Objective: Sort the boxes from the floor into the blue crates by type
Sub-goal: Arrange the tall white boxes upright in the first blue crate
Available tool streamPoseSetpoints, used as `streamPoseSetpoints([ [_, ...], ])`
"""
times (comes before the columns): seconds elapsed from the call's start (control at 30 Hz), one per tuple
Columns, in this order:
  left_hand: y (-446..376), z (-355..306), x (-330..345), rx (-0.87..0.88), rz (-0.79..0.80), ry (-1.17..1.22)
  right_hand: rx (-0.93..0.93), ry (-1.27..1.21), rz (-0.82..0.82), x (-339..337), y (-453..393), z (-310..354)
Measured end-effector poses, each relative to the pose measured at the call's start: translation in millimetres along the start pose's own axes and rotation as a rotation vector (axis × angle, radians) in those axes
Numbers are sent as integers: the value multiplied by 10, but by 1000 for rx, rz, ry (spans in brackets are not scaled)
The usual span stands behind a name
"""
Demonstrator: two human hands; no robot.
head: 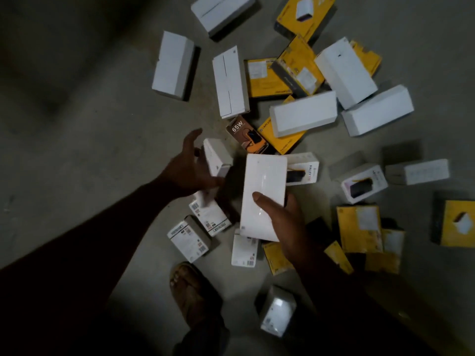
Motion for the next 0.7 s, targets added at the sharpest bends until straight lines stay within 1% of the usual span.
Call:
streamPoseSetpoints([
  [0.03,271,-237,7,46,79,271,-4,-34,9,-81,244,159],
  [0.07,573,-505,8,53,138,485,-2,-81,29,-158,515,352],
  [0.1,882,-766,26,38,183,648,7,-137,65,-234,806,543],
  [0.17,1504,-1309,116,15,262,917,74,-276,127,-359,1442,927],
  [0.23,2144,-1891,247,-40,344,1112,138,-345,194,-459,2132,1296],
  [0.27,2451,-2192,327,-40,380,1138,140,-352,240,-508,2483,1469],
  [0.33,2974,-2727,474,12,405,1066,130,-351,321,-652,3166,1801],
  [0.4,3415,-3259,576,40,370,1013,117,-348,309,-933,3781,2100],
  [0.47,3761,-3708,633,43,314,1014,106,-373,272,-1309,4316,2336],
  [0.53,4101,-4167,710,75,328,980,11,-394,222,-1732,4828,2529],
  [0.63,4466,-4789,865,164,399,899,-209,-234,67,-2328,5480,2774],
  [0.7,4673,-5184,1021,273,444,797,-282,-106,-58,-2565,5822,2777],
])
Point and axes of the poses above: each hand's wrist, its own y-axis away from the middle knuckle, its own x-axis out of the palm, z = x × y, the point moved 3 cm from there along -y, towards the middle knuckle, and after that the axes turned 12 degrees about z, right-handed, at the moved point
